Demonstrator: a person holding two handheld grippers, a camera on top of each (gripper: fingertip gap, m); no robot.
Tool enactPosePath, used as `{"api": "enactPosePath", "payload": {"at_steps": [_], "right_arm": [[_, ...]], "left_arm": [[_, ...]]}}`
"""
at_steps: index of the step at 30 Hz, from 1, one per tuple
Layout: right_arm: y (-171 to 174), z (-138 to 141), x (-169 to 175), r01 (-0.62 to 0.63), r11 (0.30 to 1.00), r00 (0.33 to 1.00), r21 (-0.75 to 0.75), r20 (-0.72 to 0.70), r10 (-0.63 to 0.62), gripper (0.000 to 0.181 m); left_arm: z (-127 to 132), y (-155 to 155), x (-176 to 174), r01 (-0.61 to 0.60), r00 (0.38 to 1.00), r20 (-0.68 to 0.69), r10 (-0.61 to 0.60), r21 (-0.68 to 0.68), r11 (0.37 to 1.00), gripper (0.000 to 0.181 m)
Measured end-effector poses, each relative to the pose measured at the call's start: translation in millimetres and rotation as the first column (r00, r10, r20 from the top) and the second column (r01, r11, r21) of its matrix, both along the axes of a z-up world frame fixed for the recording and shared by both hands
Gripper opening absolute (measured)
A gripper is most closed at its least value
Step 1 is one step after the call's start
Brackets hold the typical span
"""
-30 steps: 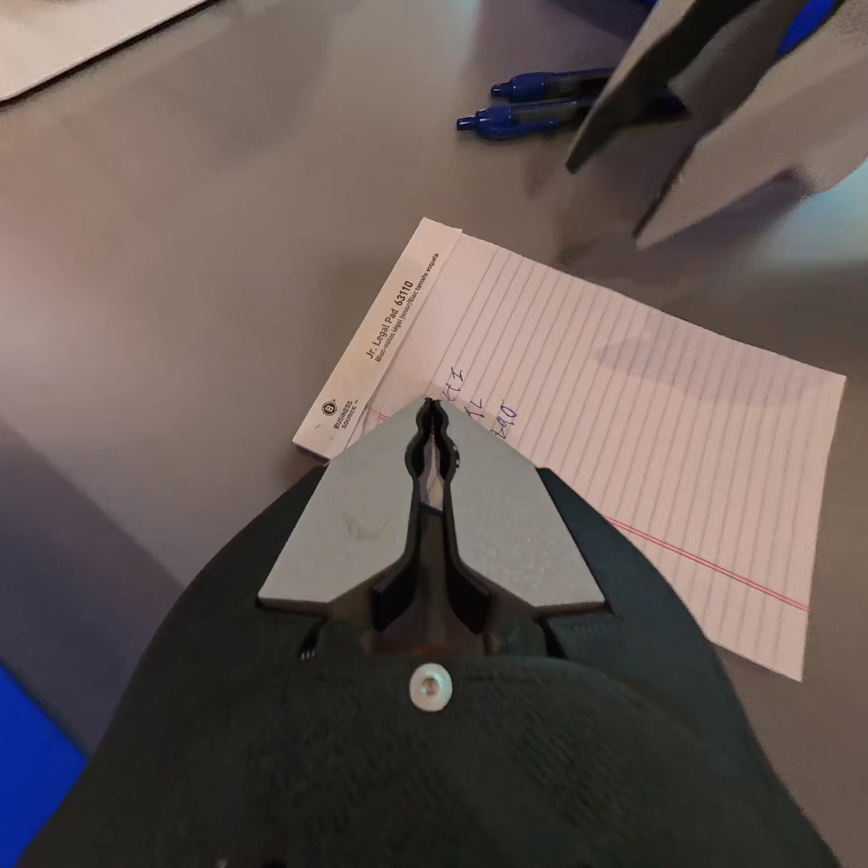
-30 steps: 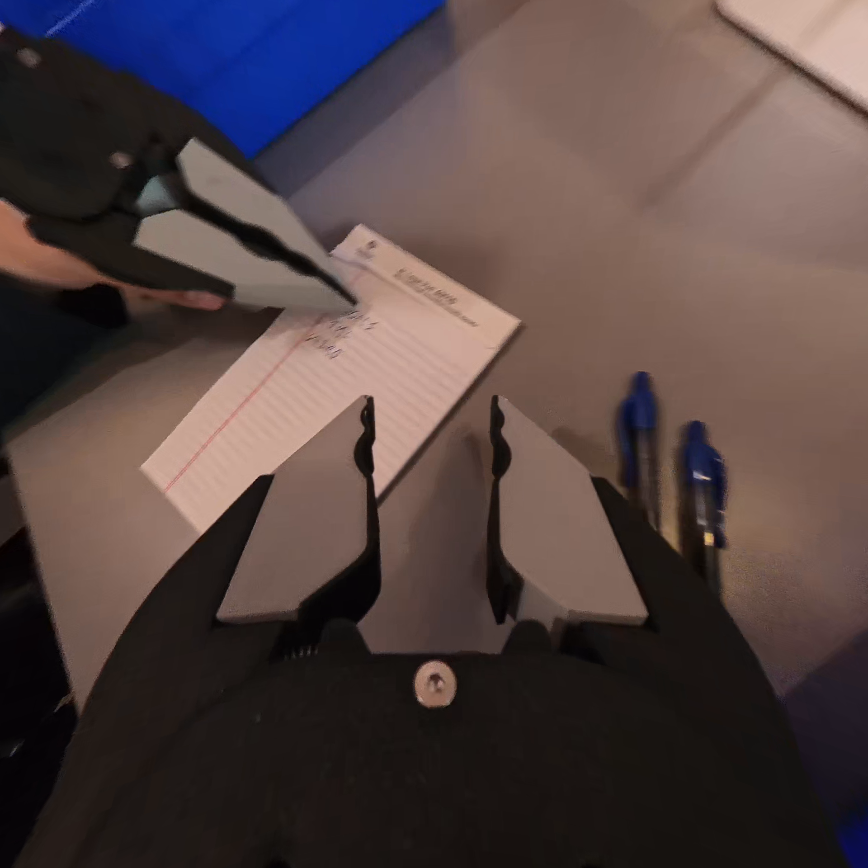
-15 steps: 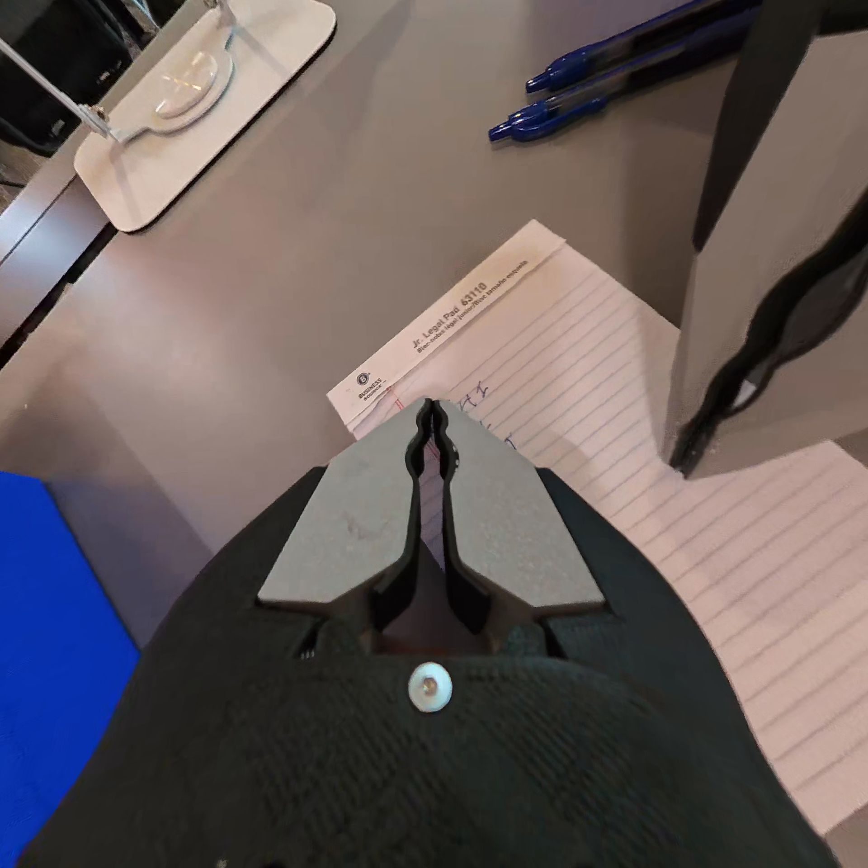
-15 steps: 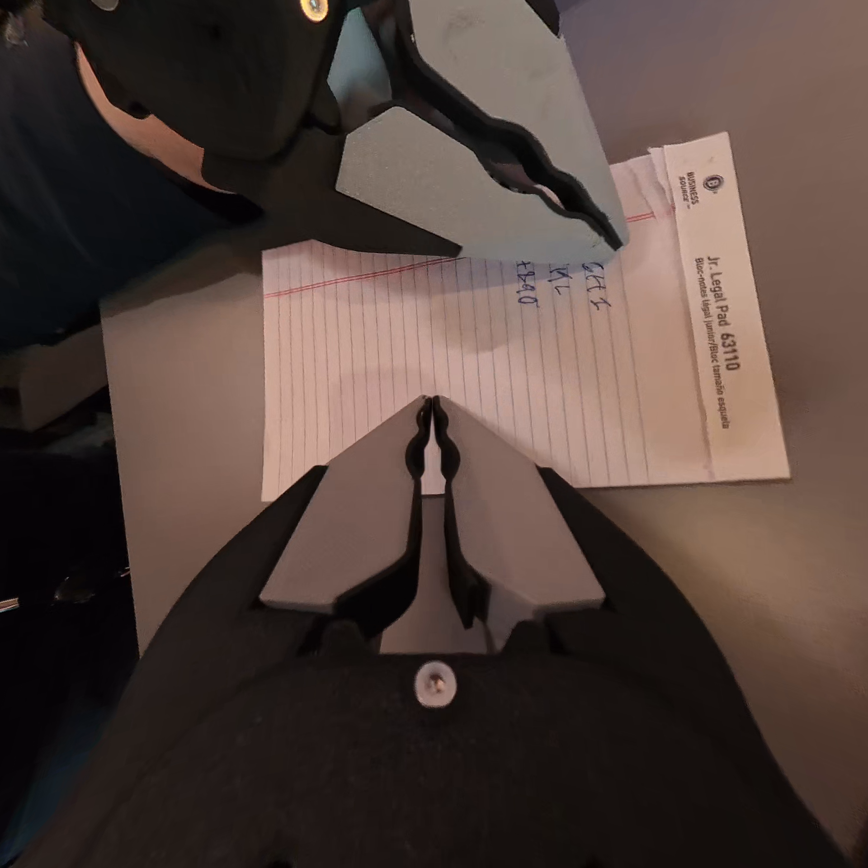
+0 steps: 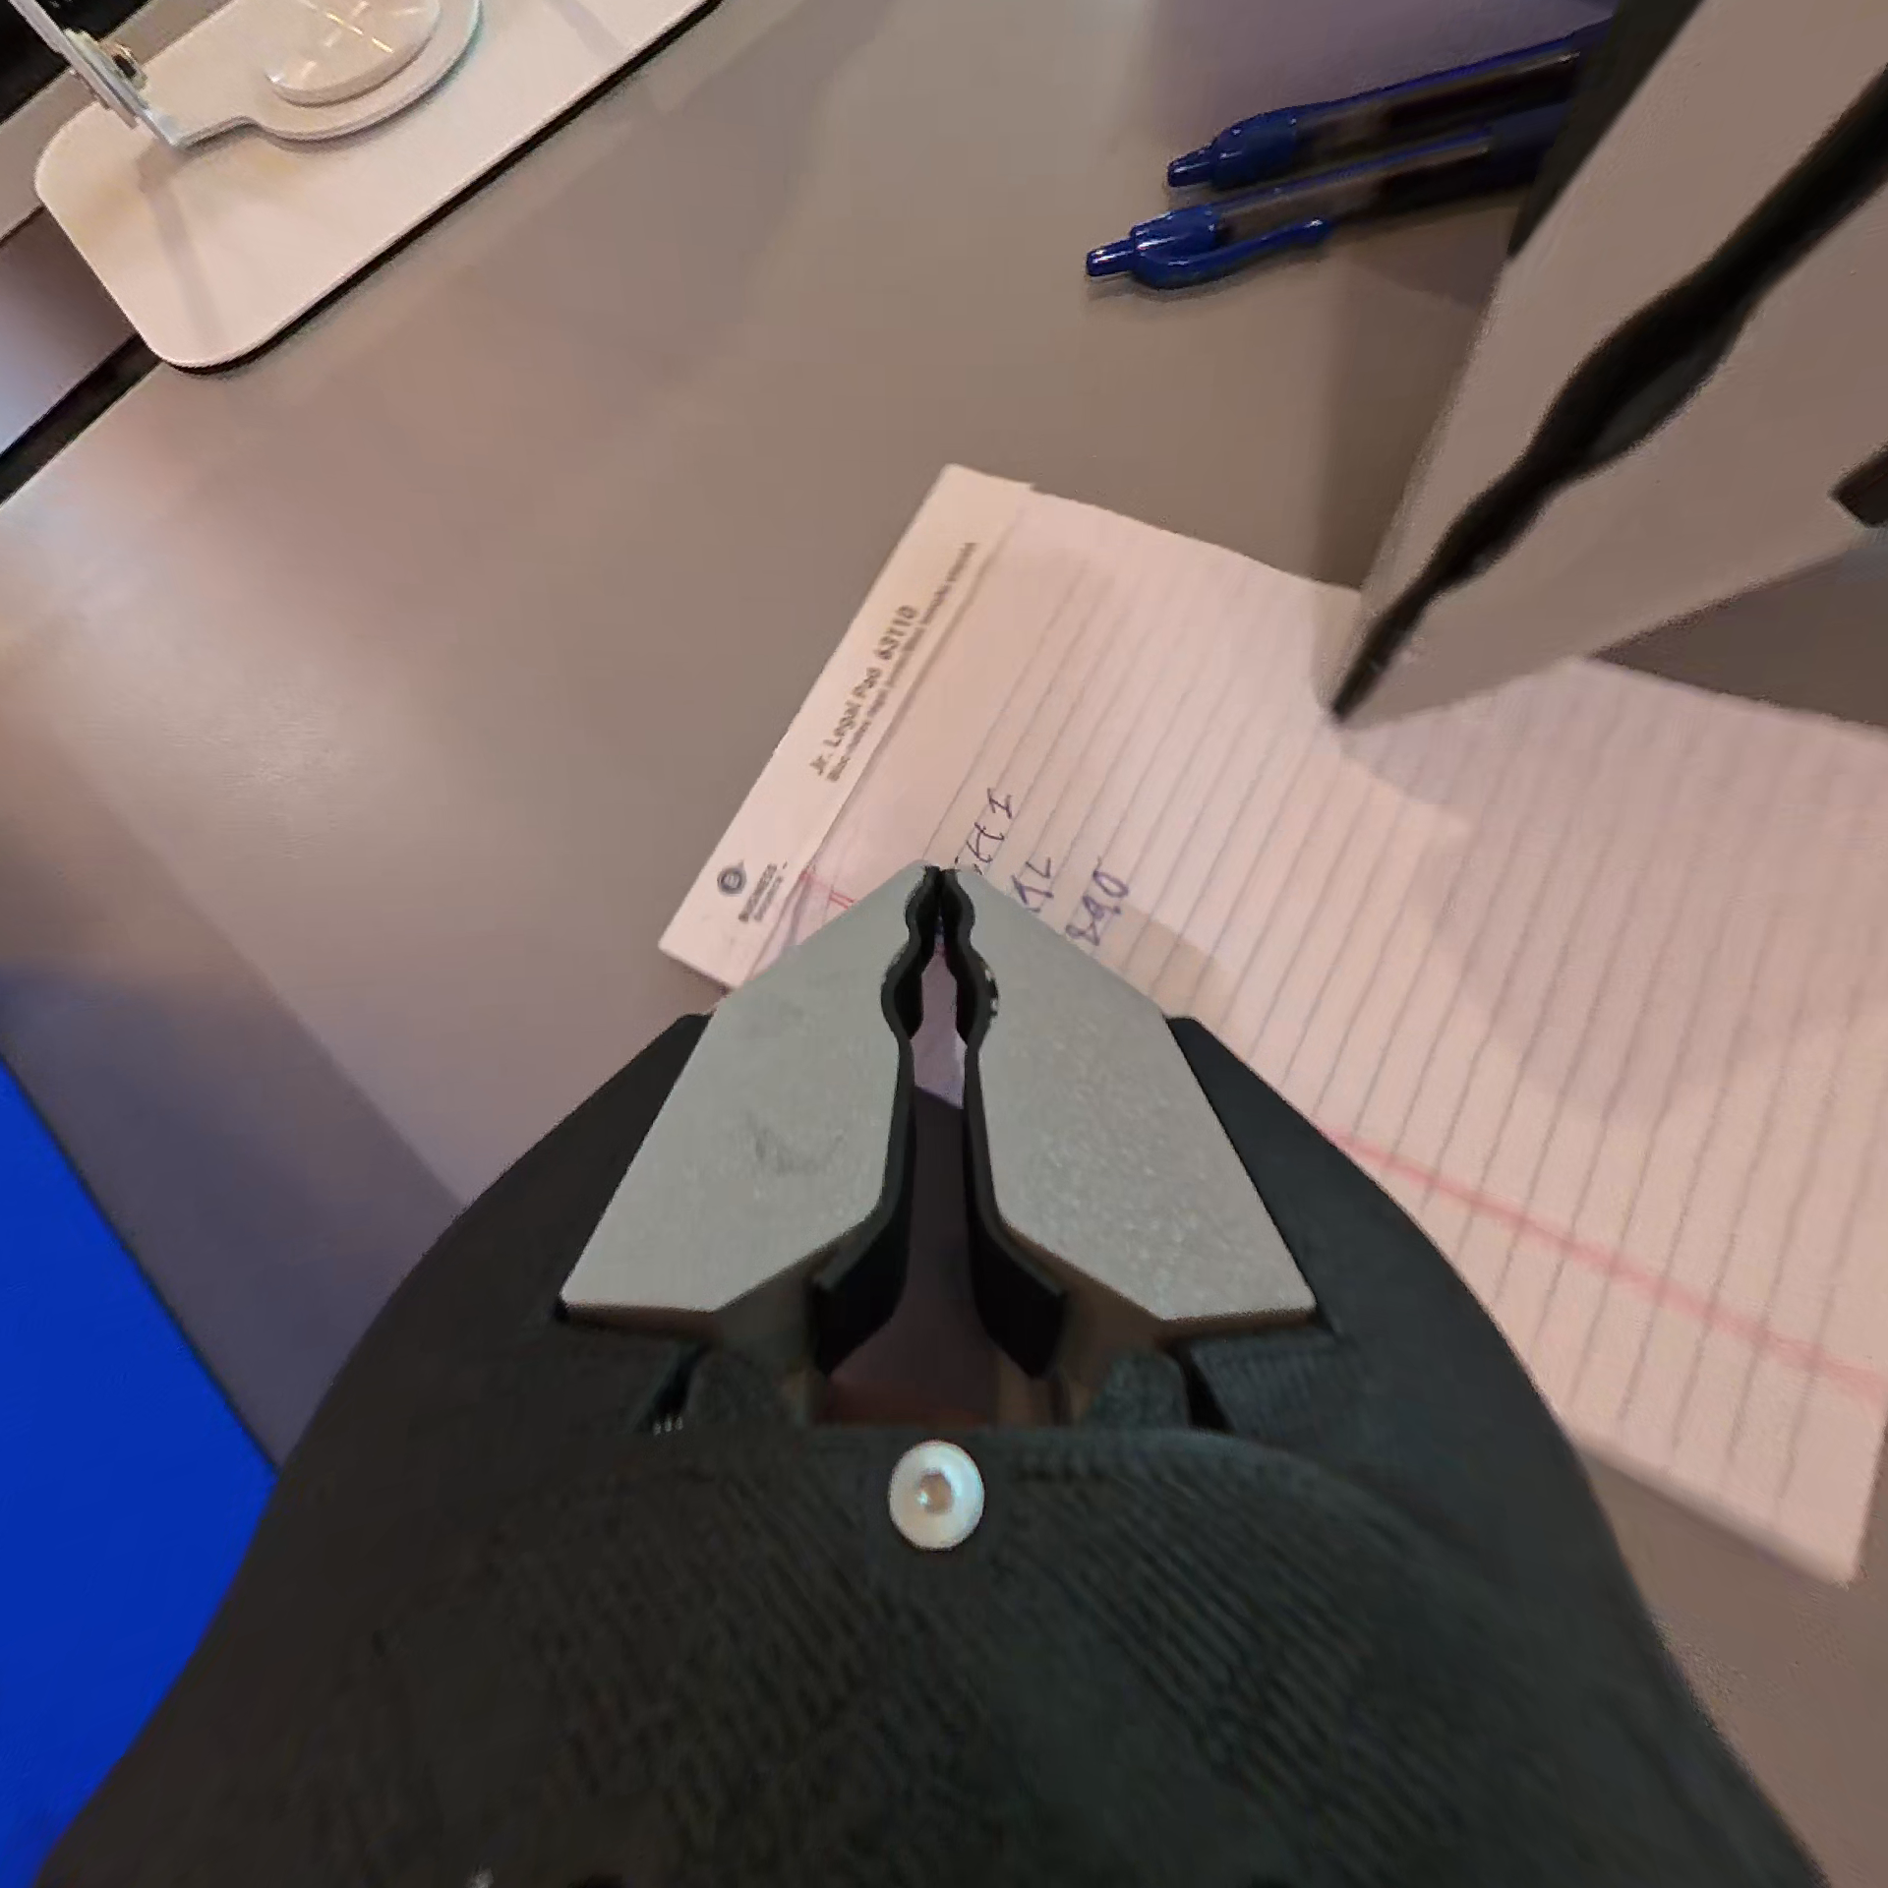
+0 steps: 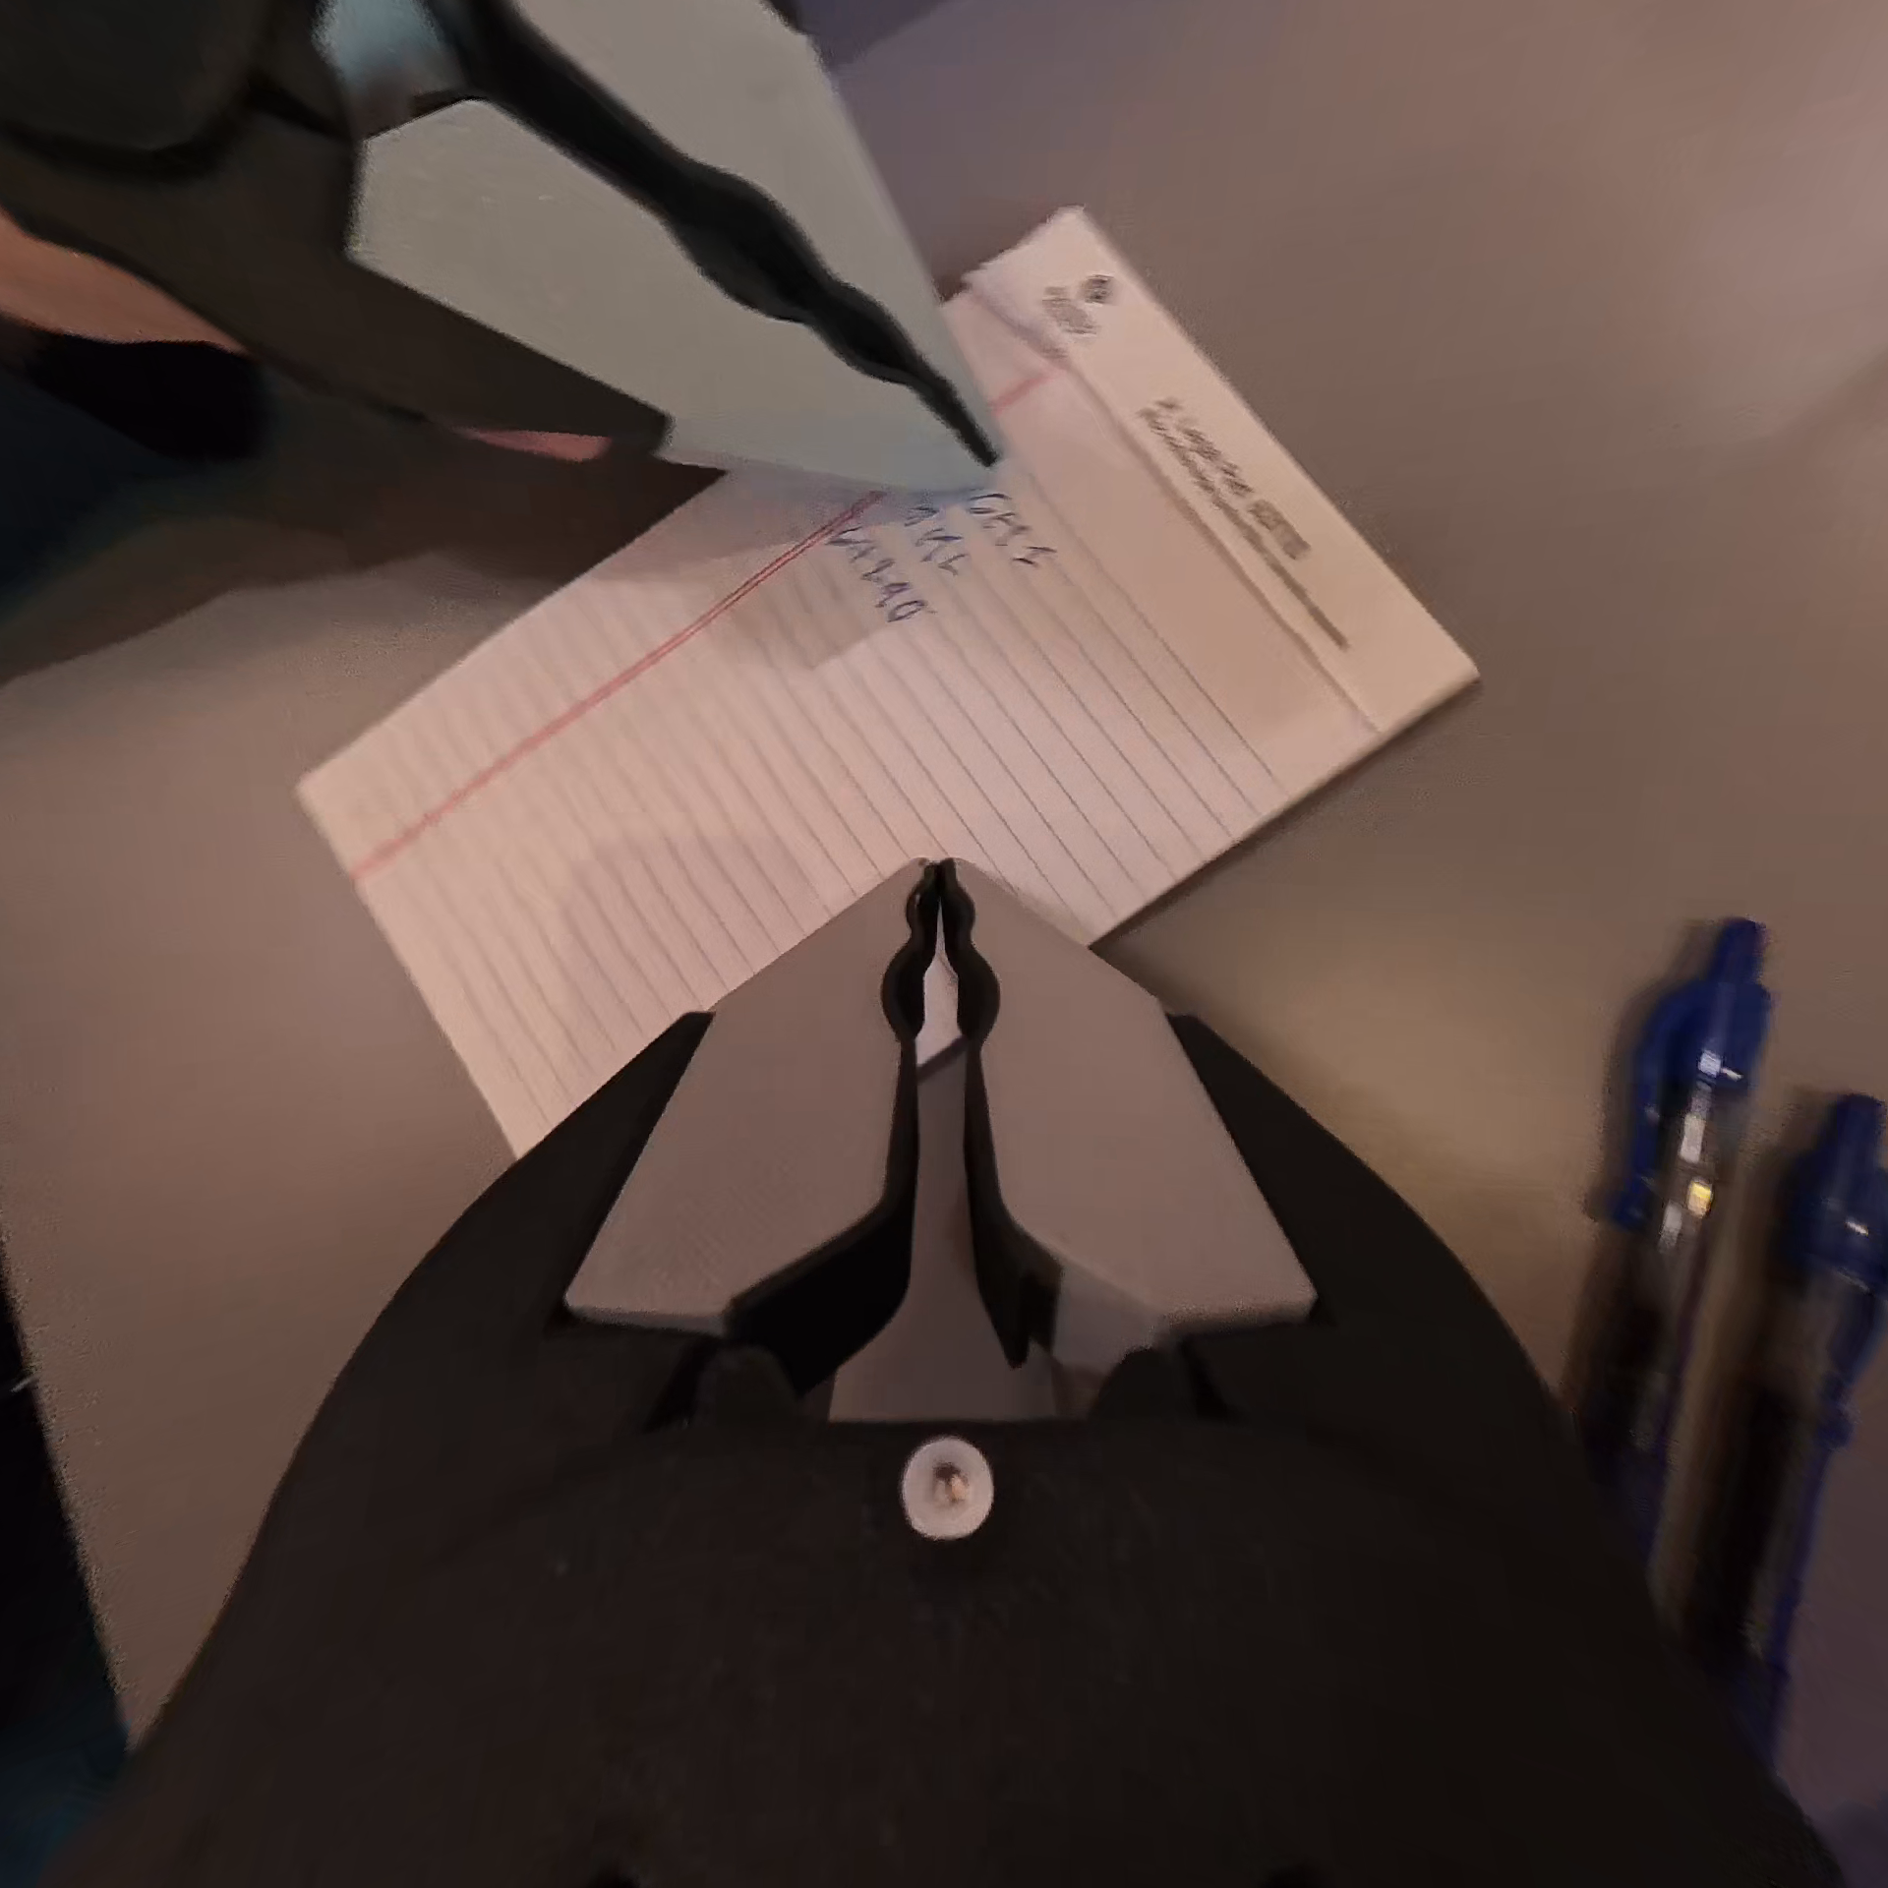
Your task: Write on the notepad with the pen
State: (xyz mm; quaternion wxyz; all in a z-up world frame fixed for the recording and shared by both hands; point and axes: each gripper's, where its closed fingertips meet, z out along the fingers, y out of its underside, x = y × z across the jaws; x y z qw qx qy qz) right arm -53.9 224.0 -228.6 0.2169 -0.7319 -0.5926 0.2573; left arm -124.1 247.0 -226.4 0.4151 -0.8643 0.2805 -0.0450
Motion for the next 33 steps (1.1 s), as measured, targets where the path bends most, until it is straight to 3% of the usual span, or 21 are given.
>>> {"api": "enactPosePath", "payload": {"at_steps": [4, 8, 13, 18, 25, 33], "right_arm": [[2.8, 1.9, 1.6, -0.015, 0.999, 1.000, 0.038, -0.007, 0.016, 0.000], [-34.8, 14.6, -5.4, -0.214, 0.976, 0.974, -0.027, -0.083, 0.211, 0.019], [-72.7, 6.0, 11.4, -0.423, 0.905, 0.906, -0.038, -0.029, 0.422, 0.018], [-98.9, 3.2, 1.2, -0.474, 0.868, 0.881, -0.151, -0.069, 0.469, 0.007], [-94.9, 12.9, 1.2, -0.485, 0.873, 0.874, -0.055, -0.077, 0.480, 0.029], [-72.6, 1.6, -1.7, -0.447, 0.888, 0.893, 0.103, 0.000, 0.450, 0.023]], "left_arm": [[-0.1, -0.7, 1.5, 0.009, 1.000, 0.000, -0.009, 0.000, 1.000, 0.000], [-0.1, -0.6, 1.5, 0.009, 1.000, 0.004, -0.009, -0.002, 1.000, 0.000], [0.1, 6.1, -3.3, -0.011, 0.998, -0.069, 0.014, 0.044, 0.999, 0.000], [0.3, 7.5, -1.1, 0.017, 0.985, -0.173, 0.001, 0.102, 0.995, 0.000], [0.4, 6.9, -2.2, 0.012, 0.988, -0.157, 0.003, 0.094, 0.996, 0.000], [0.2, 6.3, -2.2, 0.014, 0.988, -0.151, 0.000, 0.089, 0.996, 0.000]]}}
